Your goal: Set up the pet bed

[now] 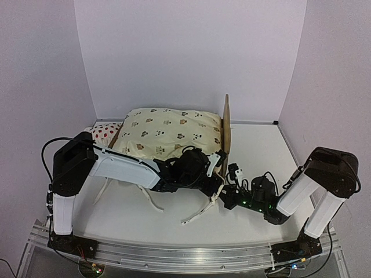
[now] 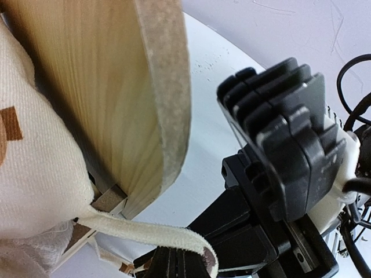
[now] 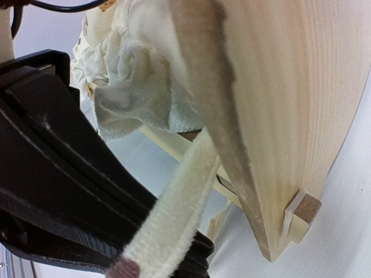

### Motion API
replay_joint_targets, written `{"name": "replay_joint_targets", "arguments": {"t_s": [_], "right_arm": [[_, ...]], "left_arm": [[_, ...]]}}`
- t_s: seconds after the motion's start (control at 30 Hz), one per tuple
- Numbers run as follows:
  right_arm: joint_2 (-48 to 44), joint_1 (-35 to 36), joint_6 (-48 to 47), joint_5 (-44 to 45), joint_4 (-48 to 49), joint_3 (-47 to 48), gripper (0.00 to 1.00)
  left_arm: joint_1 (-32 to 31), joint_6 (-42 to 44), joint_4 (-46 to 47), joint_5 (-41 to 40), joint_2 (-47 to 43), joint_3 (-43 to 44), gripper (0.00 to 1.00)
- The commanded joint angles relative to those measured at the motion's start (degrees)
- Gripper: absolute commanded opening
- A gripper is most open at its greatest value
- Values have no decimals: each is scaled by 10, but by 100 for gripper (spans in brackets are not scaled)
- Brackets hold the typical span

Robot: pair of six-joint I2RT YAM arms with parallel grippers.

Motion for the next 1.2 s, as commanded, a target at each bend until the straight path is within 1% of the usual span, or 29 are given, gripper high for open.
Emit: {"name": "replay_joint_targets", "arguments": {"t_s": [0.0,0.03,0.1,0.2,0.27,0.4,0.47,0.6,0.73,0.9,1.03,1.17], "right_arm": [[11,-4,21,44,24,-10,0],[12,-3,24,45,24,-12,0],[12,-3,30,46,24,-15,0],[10,-4,37,50,24,-21,0],[11,-4,37,50,23,-25,0],[13,-4,39,48,23,-29,0],[9,-3,43,52,21,-33,0],[-10,-4,52,66,7,-40,0],[-34,-4,60,77,-22,-42,0],[-68,-3,65,73,-59,-37,0],[-95,-3,64,73,-88,-37,0],[-113,-3,62,75,-113,-36,0]], "left_arm": [[-1,-6,-10,7,-46,-16,2],[-1,-5,-14,2,-51,-19,4],[-1,-1,-26,-8,-63,-27,10],[-1,6,-43,-20,-83,-40,25],[-1,11,-50,-26,-96,-51,32],[-2,29,-74,-39,-127,-75,44],[-2,46,-103,-39,-140,-83,50],[-5,80,-151,-67,-149,-96,58],[-8,103,-178,-71,-135,-101,61],[-18,129,-199,-47,-80,-72,62],[-23,139,-221,-46,-33,-37,60],[-31,149,-228,-22,-10,-24,59]]}}
